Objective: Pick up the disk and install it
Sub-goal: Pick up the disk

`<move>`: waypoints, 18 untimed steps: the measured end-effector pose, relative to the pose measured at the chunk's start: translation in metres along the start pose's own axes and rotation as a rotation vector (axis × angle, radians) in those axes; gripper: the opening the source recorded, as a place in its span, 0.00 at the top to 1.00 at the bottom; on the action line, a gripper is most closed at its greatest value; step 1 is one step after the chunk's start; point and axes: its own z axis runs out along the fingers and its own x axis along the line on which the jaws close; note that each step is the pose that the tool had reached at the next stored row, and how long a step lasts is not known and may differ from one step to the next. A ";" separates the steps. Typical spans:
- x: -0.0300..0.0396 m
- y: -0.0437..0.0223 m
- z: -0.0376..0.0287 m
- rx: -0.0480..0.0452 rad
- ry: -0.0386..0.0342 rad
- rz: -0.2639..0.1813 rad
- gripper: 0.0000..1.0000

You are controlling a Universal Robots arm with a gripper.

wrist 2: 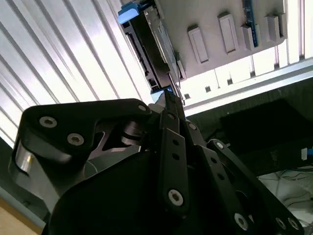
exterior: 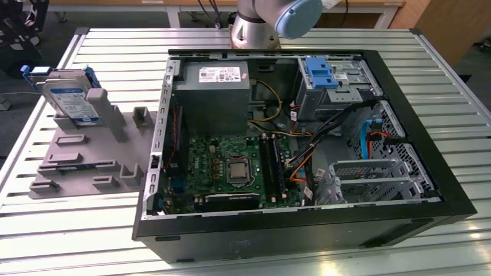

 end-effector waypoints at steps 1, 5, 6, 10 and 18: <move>0.0000 0.0000 0.0002 -0.0002 0.0010 -0.018 0.89; 0.0001 0.0000 0.0007 -0.0012 0.0042 -0.084 0.89; 0.0001 0.0000 0.0008 -0.0014 0.0050 -0.100 0.89; 0.0001 0.0000 0.0013 -0.0026 0.0086 -0.173 0.89; 0.0001 -0.0001 0.0019 -0.0061 0.0148 -0.318 0.89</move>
